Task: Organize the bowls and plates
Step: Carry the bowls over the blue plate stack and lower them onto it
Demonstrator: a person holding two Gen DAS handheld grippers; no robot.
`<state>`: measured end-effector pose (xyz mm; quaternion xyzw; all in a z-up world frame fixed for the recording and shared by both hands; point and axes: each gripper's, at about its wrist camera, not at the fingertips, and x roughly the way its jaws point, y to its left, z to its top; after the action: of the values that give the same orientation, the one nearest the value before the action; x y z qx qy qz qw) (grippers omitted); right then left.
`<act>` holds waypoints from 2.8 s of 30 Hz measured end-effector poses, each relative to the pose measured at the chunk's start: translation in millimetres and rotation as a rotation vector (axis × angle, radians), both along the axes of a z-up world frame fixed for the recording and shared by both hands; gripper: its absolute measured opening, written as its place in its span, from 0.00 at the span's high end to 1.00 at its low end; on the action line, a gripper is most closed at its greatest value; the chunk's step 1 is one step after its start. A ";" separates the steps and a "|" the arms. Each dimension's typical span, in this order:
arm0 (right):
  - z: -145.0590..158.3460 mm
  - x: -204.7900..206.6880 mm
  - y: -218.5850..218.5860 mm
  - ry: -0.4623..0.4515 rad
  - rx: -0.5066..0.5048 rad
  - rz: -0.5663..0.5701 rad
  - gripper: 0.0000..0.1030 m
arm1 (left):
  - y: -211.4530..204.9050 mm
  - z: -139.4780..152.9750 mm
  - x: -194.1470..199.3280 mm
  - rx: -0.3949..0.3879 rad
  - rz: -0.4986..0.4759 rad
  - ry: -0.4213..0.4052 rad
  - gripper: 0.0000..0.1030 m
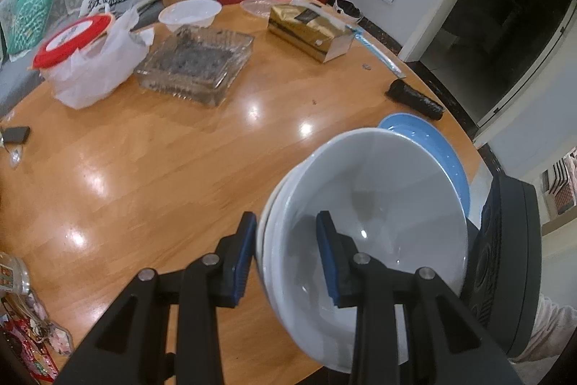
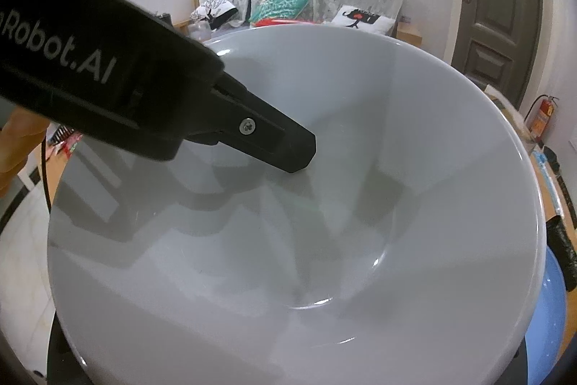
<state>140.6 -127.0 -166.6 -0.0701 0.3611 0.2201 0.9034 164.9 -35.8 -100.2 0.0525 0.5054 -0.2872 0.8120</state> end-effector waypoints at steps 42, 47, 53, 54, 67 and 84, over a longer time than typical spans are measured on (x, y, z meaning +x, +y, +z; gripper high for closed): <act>22.8 -70.8 -143.9 0.019 -0.023 -0.179 0.01 | -176.1 18.8 -11.7 -0.050 -0.151 0.005 0.72; 22.3 -67.8 -139.5 0.044 -0.030 -0.187 0.01 | -185.5 11.2 -7.6 -0.061 -0.155 0.028 0.72; 26.3 -65.9 -140.7 0.075 -0.032 -0.195 0.01 | -195.8 3.1 -2.2 -0.072 -0.157 0.053 0.72; 25.7 -66.2 -141.1 0.081 -0.032 -0.195 0.01 | -197.3 1.4 -1.1 -0.073 -0.158 0.057 0.72; 20.8 -54.3 -140.6 0.157 -0.039 -0.202 0.01 | -209.4 -22.7 12.3 -0.083 -0.163 0.123 0.72; 10.2 -38.8 -135.7 0.231 -0.039 -0.193 0.01 | -210.6 -48.6 29.2 -0.080 -0.141 0.181 0.72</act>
<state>101.8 -262.7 -156.4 -0.0266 0.4719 0.1318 0.8713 194.1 -246.5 -148.8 0.0292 0.5599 -0.3671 0.7422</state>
